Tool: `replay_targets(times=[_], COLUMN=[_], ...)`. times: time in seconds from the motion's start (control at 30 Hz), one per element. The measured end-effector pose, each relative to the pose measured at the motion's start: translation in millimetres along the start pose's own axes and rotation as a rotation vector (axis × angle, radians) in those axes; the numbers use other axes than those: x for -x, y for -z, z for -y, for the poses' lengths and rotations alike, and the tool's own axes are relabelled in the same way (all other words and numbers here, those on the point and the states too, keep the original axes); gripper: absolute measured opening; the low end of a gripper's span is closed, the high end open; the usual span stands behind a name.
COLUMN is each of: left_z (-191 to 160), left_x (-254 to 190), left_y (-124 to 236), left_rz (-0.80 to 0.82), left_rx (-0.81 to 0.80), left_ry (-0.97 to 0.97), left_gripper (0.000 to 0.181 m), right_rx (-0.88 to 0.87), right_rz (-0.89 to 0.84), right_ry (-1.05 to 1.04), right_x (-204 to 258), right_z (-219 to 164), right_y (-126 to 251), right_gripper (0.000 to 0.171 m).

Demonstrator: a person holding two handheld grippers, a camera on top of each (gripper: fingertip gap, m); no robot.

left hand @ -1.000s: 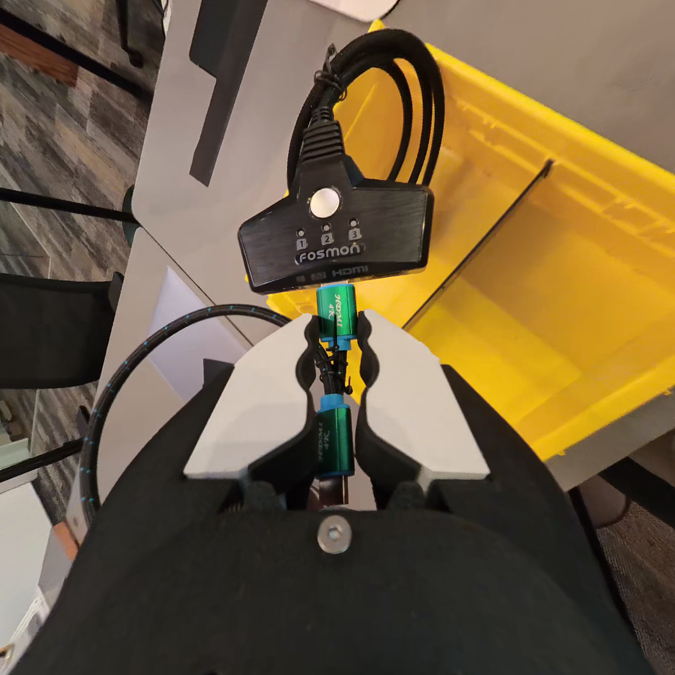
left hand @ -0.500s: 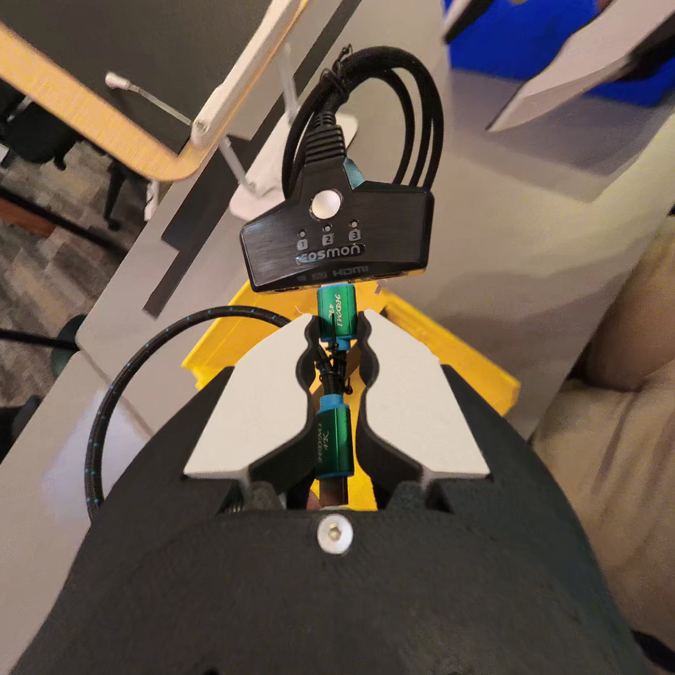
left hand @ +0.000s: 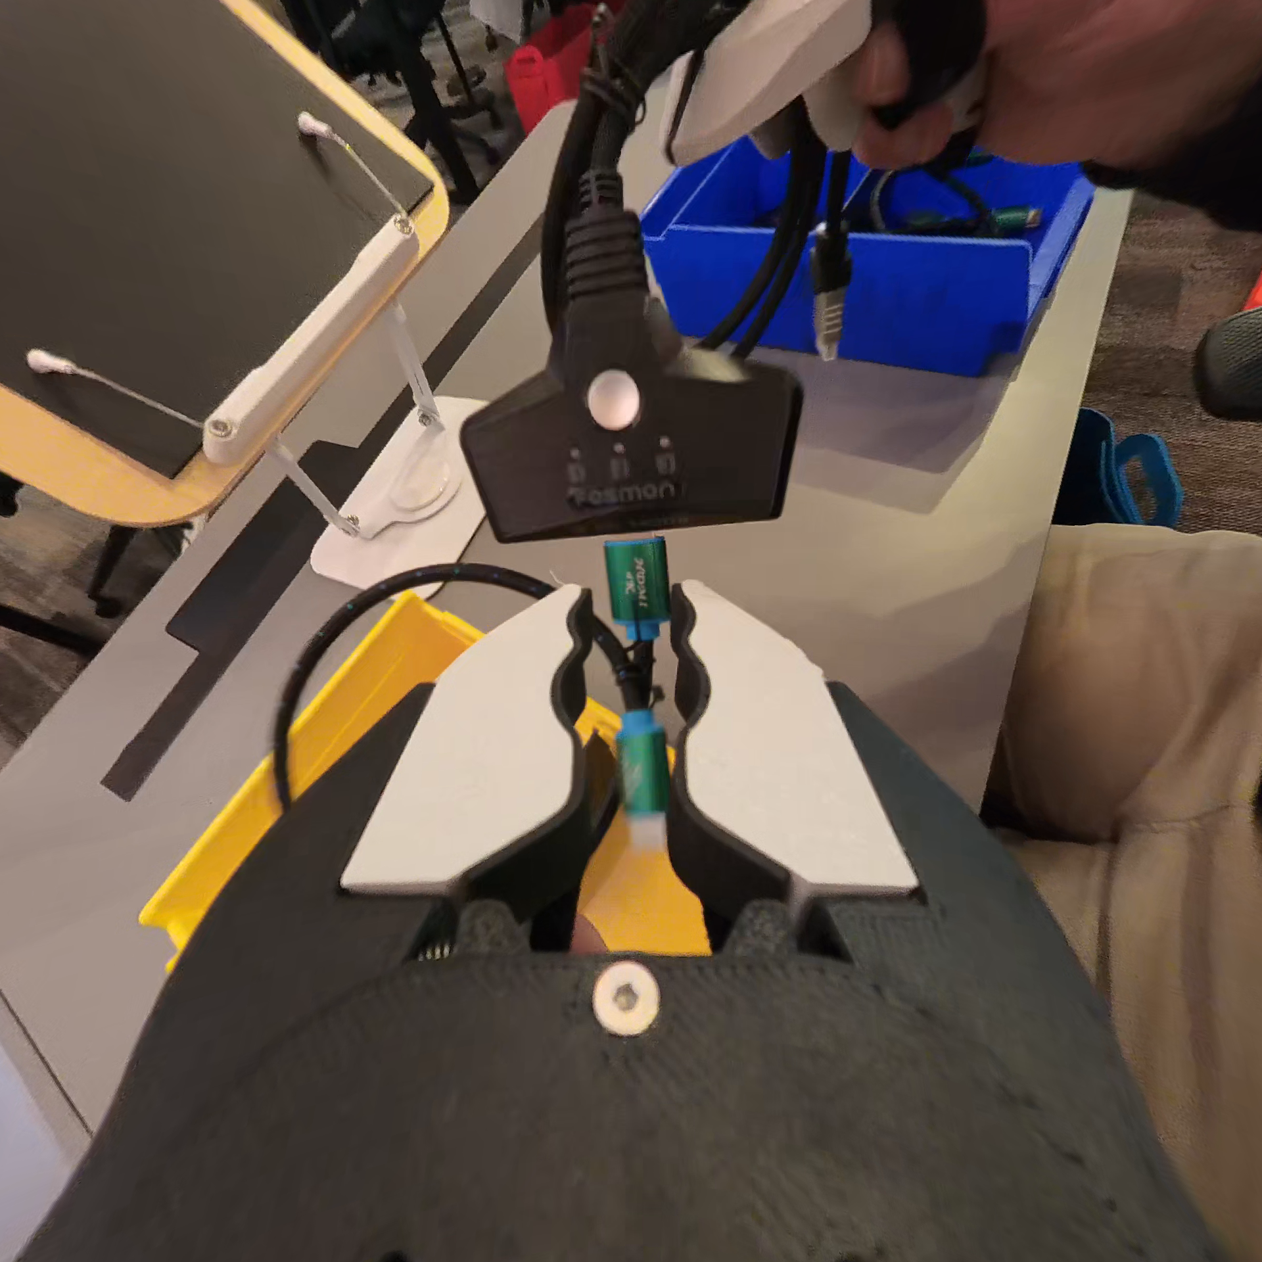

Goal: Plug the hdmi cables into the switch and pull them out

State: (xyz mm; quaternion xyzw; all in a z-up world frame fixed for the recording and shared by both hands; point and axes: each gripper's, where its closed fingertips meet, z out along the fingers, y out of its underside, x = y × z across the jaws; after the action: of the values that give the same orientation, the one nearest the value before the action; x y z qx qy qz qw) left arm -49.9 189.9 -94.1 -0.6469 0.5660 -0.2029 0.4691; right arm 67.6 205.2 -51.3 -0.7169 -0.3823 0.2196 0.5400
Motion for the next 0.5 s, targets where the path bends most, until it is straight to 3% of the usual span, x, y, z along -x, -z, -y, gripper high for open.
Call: replay_targets(times=[0.03,0.1,0.5], left_z=[2,3,17], left_x=[0,6,-8], left_y=[-1,0,5], left_rz=[0.000,0.048,-0.005], left_rx=[-0.005,0.009,0.050], left_ry=[-0.006,-0.050,-0.240], left_gripper=[0.026,0.040,0.069], right_rx=[0.014,0.078,0.166], right_rz=[-0.031,-0.102,0.163], right_ry=[0.042,0.152,0.611], right_x=[0,-2,59], right_z=[4,8,35], right_y=[2,3,5], right_gripper=[0.000,0.001,0.001])
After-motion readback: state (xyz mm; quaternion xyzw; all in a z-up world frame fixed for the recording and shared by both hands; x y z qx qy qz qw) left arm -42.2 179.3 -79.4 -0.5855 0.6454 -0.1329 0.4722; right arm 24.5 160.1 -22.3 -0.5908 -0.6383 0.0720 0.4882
